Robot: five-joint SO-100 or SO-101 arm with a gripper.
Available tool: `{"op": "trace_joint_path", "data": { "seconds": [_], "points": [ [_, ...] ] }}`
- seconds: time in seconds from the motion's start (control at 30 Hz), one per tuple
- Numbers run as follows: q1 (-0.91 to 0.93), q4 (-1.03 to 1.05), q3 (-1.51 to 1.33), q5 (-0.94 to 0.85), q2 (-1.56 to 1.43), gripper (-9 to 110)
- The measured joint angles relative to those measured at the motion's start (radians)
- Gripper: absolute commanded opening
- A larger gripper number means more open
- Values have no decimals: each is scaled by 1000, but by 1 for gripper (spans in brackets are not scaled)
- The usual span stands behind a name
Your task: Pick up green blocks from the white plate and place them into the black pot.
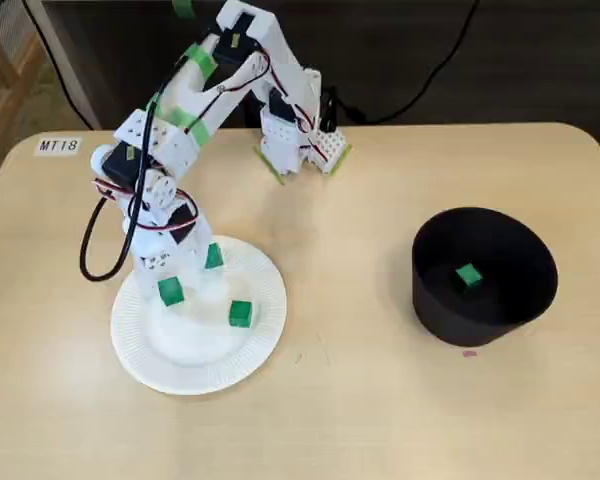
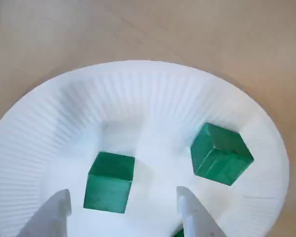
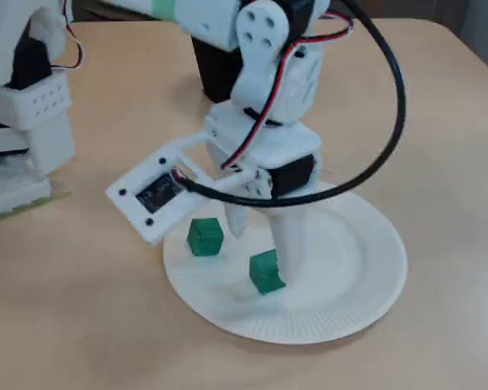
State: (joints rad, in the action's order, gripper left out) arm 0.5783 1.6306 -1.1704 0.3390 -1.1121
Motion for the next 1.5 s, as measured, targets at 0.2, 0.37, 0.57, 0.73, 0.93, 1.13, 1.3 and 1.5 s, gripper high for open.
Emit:
{"op": "trace_joint_path", "data": {
  "seconds": [0.2,0.37,0.57,0.73,0.93,1.13,1.3,1.5],
  "points": [
    [28,-15,86,-6,77,5],
    [55,-20,184,-38,155,-2],
    [49,-34,233,-74,176,-2],
    [9,-34,262,-100,158,-2],
    [-124,-26,301,-126,-67,-2],
    [-434,-29,258,-201,-402,-2],
    [-868,-290,-109,-186,-765,-2],
    [-1290,-658,-578,-178,-969,-2]
  ]
}}
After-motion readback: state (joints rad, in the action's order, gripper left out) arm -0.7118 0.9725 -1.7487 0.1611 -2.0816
